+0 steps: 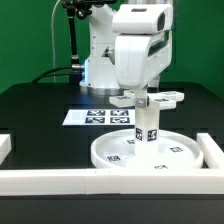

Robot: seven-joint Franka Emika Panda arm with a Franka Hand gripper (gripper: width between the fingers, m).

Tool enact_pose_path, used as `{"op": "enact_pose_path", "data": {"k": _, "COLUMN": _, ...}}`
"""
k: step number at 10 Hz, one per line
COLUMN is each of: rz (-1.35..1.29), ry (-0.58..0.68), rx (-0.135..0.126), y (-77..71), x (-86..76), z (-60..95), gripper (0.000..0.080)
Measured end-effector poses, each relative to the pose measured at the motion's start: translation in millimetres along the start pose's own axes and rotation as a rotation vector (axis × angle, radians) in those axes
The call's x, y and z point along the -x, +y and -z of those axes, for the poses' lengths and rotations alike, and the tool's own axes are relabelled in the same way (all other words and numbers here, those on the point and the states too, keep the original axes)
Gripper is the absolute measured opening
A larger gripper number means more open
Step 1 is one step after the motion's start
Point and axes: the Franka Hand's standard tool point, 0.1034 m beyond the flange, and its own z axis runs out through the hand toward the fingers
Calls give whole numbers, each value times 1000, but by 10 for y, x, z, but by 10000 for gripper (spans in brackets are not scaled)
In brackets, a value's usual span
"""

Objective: Assemble round table

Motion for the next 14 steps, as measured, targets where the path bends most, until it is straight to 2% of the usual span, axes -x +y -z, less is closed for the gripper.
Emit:
{"op": "enact_pose_path", "data": {"k": 1, "rz": -3, "ry": 0, "rx": 0, "y": 1, "x": 2, "z": 0, "gripper": 448}}
{"op": "enact_pose_path", "data": {"k": 3, "rz": -66, "ry": 3, "rx": -6, "y": 2, "x": 17, "z": 0, "gripper": 448}}
{"op": "enact_pose_path", "data": {"k": 5, "rz": -305, "ry": 13, "rx": -40, "y": -12, "x": 74, "z": -7, "gripper": 448}}
{"op": "enact_pose_path", "data": {"k": 6, "rz": -451, "ry": 30, "rx": -66, "y": -22, "x": 83, "z": -11, "gripper": 448}}
{"op": "enact_pose_path", "data": {"k": 7, "rz": -527, "ry": 38, "rx": -63, "y": -9, "x": 84, "z": -11, "gripper": 448}}
{"op": "enact_pose_path", "data": {"k": 8, "rz": -586, "ry": 49, "rx": -44, "y": 11, "x": 66, "z": -9, "gripper": 448}}
{"op": "enact_pose_path", "data": {"k": 13, "rz": -947, "ry": 48, "rx": -54, "y": 7, "x": 54, "z": -13, "gripper": 449}}
{"op": "enact_pose_path", "data": {"k": 14, "rz": -1103, "ry": 67, "rx": -64, "y": 10, "x": 49, "z": -17, "gripper": 449}}
